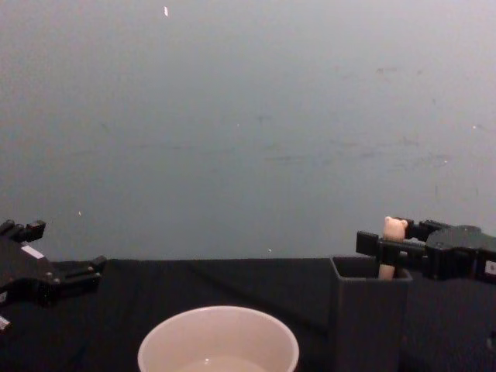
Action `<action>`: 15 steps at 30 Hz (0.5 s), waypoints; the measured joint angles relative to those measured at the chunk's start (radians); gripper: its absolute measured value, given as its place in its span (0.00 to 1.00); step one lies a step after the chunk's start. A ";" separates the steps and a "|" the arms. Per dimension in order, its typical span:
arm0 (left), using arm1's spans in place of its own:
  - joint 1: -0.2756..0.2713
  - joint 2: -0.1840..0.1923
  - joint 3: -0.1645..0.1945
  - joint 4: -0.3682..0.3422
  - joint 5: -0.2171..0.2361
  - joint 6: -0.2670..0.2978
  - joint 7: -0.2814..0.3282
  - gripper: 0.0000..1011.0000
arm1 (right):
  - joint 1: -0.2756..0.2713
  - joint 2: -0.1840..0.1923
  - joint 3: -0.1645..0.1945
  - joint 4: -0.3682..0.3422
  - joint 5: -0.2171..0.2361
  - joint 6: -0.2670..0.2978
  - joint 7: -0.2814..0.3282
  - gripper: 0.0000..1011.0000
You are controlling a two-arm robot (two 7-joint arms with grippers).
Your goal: Pick up the stirring spoon with one hand, stir inside the cup, then place it back in its original position.
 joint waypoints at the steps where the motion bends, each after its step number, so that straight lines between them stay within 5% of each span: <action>1: 0.000 0.000 0.000 0.000 0.000 0.000 0.000 0.99 | 0.000 0.000 0.000 0.000 0.000 0.000 0.000 0.88; 15: 0.000 0.000 0.000 0.000 0.000 0.000 0.000 0.99 | 0.000 0.000 0.001 0.001 0.002 0.000 0.001 0.47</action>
